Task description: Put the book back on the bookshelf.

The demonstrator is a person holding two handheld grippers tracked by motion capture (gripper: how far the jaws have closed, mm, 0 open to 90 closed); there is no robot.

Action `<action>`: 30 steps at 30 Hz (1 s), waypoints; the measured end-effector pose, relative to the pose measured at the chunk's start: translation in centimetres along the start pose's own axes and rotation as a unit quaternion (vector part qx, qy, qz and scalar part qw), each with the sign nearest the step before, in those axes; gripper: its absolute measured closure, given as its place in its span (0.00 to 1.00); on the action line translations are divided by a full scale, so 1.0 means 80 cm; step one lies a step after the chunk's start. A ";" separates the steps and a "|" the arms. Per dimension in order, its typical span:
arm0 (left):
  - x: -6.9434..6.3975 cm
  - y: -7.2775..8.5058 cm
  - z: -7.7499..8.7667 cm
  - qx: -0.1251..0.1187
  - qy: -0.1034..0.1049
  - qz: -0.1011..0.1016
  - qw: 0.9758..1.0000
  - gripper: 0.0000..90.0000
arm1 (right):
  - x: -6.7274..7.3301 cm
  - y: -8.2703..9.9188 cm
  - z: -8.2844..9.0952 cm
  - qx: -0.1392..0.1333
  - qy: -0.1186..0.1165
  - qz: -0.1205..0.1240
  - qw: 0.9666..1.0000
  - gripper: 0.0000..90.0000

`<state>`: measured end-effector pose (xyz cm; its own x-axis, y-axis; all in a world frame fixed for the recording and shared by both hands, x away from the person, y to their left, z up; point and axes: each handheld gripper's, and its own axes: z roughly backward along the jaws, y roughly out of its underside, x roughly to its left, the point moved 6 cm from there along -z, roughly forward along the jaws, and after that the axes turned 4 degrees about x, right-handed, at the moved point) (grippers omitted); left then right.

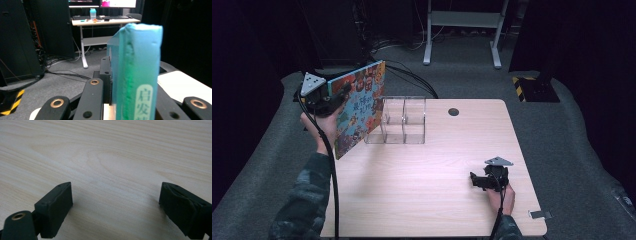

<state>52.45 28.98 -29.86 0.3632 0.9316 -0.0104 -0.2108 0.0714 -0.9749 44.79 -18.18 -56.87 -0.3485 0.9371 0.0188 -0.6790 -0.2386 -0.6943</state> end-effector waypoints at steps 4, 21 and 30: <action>-0.004 0.011 -0.002 -0.016 -0.010 -0.001 1.000 0.89 | 0.000 0.000 0.000 0.001 0.001 0.001 1.000 0.12; -0.006 0.067 -0.002 -0.076 -0.033 0.024 0.996 0.89 | 0.001 0.000 0.000 0.001 0.005 0.004 1.000 0.14; -0.006 0.091 0.011 -0.080 -0.030 0.037 0.996 0.89 | 0.001 0.001 0.001 0.003 0.002 0.009 1.000 0.14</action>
<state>49.95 29.39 -36.77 0.2954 0.9525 -0.0742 -0.0855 -0.0510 -0.9950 44.65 -18.18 -56.87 -0.3583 0.9336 0.0033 -0.6770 -0.2574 -0.6895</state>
